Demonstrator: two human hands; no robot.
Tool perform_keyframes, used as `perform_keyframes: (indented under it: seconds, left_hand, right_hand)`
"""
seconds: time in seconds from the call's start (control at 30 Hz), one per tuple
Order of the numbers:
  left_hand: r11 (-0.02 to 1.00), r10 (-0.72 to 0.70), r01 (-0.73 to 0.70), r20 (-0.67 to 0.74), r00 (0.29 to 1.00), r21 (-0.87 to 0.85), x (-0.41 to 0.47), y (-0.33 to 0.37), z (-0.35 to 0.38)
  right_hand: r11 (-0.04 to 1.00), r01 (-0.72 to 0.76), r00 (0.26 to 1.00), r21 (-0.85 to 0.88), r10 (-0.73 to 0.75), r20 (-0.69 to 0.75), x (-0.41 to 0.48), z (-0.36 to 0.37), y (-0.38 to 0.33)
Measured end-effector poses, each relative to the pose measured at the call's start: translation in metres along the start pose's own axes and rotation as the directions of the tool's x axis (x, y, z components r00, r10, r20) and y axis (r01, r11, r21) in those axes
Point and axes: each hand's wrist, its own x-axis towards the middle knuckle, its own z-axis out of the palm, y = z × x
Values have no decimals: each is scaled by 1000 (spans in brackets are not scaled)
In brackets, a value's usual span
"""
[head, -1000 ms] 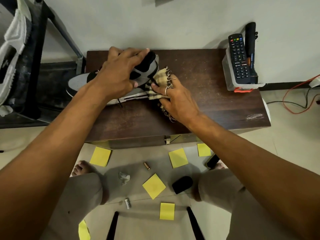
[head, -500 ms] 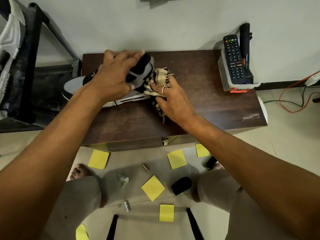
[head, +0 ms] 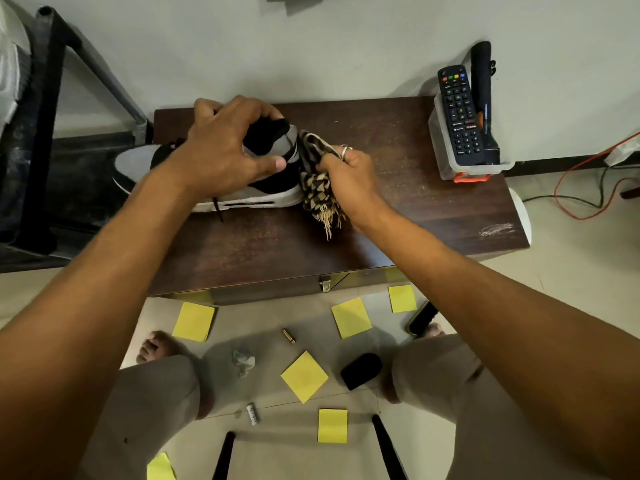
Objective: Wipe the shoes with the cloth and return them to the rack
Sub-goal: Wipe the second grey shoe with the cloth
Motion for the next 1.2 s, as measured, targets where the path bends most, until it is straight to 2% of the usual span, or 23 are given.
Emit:
perform_keyframes:
  seconds: [0.1,0.27,0.4,0.5,0.6,0.7,0.83,0.93,1.0,1.07,1.2]
  left_hand:
    - [998,50,-53,99,994,22,0,-16,-14]
    - [985,80,-95,109,991,140,4,-30,-20]
    - [989,86,-97,104,991,108,2,-27,-20]
    - [995,63,-71,115,991,65,0,-25,-21]
    - [996,69,-75,139,988,42,-1,-31,-21]
    - [995,91,-95,171,981,16,0,-35,-21]
    - [994,101,-106,175,979,18,3,-37,-22]
    - [996,84,-82,164,983,-19,3,-37,-20]
    - [997,76,-72,101,992,-38,3,-37,-12]
    - [995,80,-79,10,997,-57,2,-35,-2]
    - [993,77,-87,-110,991,-81,-1,-31,12]
  right_hand:
    - [997,29,996,-68,-23,86,-5,2,1]
    - [927,196,966,-319,-127,224,-9,1,-4]
    - [802,324,946,-502,-265,188,-6,-3,-7]
    - [889,312,950,-336,-290,116,-6,2,-8]
    - [924,333,937,-187,-303,175,-12,11,-7]
    - [921,321,938,-219,-277,210,-17,9,-2]
    - [881,319,924,-350,-207,321,-19,2,7]
    - [885,346,935,-312,-299,190,-18,2,1]
    - [909,363,932,-205,-351,91,-19,6,-5]
    - [920,358,930,-157,-337,146,-23,14,-5]
    - [907,332,928,-260,-265,261,-28,19,5]
